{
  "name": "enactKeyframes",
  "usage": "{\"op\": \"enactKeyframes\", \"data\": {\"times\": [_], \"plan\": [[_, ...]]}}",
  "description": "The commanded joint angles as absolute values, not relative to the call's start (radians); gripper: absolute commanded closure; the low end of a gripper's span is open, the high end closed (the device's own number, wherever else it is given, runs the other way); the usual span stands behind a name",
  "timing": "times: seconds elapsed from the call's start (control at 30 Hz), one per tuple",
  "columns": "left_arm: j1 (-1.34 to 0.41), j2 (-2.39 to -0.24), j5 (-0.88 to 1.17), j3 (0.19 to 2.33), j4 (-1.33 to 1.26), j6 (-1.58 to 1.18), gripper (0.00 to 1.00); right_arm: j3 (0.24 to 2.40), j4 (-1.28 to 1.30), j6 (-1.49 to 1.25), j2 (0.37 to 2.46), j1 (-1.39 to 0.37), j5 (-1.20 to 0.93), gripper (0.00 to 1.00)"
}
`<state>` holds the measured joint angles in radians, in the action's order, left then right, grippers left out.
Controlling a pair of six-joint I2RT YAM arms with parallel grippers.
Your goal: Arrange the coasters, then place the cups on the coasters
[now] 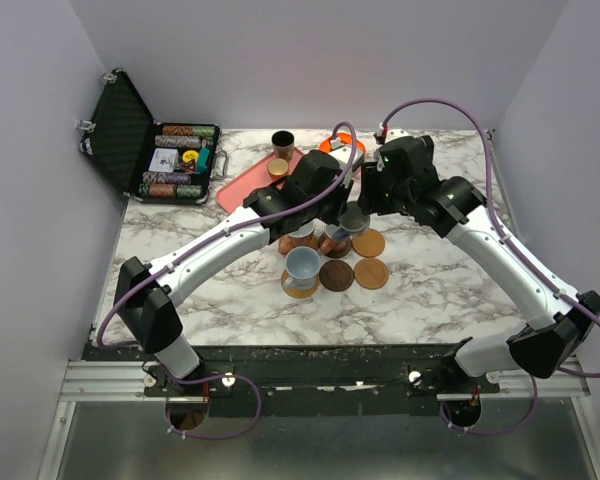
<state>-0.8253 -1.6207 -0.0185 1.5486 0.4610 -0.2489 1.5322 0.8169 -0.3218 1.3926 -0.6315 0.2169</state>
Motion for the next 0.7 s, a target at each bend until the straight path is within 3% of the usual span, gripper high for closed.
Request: {"op": "enactKeyframes", "data": {"times": [0.0, 0.27, 0.67], "plan": [[-0.836, -1.537, -0.037, 1.502, 0.41, -0.25, 1.0, 1.494, 0.848, -0.353, 1.42, -0.644, 0.313, 0.48], [-0.839, -1.511, -0.041, 1.457, 0.373, -0.275, 1.0, 1.444, 0.836, -0.376, 1.424, -0.663, 0.304, 0.54], [-0.838, -1.529, -0.043, 1.448, 0.374, -0.273, 1.0, 1.421, 0.827, -0.436, 1.303, -0.675, 0.319, 0.51]]}}
